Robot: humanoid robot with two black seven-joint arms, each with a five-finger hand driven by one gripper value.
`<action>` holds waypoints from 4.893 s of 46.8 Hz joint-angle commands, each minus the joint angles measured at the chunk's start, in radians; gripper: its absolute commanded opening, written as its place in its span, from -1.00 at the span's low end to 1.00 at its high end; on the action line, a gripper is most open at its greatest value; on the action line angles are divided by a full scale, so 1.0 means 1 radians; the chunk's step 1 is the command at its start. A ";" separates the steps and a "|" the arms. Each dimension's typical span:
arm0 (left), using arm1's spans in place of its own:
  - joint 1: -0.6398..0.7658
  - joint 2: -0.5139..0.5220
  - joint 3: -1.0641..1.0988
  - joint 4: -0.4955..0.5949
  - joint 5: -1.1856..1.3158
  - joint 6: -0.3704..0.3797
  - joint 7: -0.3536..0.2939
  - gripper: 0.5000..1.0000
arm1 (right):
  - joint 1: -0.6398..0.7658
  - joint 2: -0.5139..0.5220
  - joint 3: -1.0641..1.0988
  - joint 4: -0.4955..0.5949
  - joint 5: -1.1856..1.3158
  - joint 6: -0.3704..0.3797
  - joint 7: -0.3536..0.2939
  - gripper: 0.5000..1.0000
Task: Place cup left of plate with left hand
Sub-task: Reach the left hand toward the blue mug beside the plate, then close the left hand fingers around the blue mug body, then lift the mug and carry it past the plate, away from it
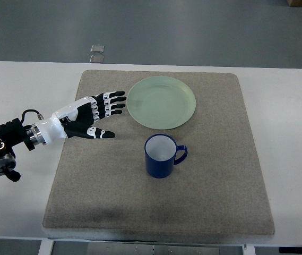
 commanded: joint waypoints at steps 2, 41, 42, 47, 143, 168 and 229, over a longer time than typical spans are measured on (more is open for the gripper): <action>0.008 -0.003 0.033 -0.019 0.023 0.000 -0.002 0.98 | 0.000 0.000 0.000 0.000 0.000 0.000 0.000 0.73; 0.011 -0.160 0.094 -0.012 0.133 0.000 0.005 0.99 | 0.000 0.000 0.000 0.000 0.000 0.000 0.000 0.73; 0.009 -0.161 0.097 -0.012 0.135 0.000 0.007 0.99 | 0.000 0.000 0.000 0.000 0.000 0.000 0.000 0.73; 0.002 -0.166 0.106 -0.012 0.135 0.000 0.005 0.99 | 0.000 0.000 0.000 0.000 0.000 0.000 0.000 0.73; -0.029 -0.181 0.171 0.006 0.149 0.040 0.007 -0.40 | 0.000 0.000 0.000 0.000 0.000 0.000 0.000 0.73; -0.064 -0.157 -0.012 0.003 0.132 0.092 0.002 -1.00 | 0.000 0.000 0.000 0.000 0.000 0.000 0.000 0.73; -0.026 -0.105 -0.168 0.273 0.124 0.264 -0.082 -1.00 | 0.000 0.000 0.000 0.000 0.000 0.000 0.000 0.73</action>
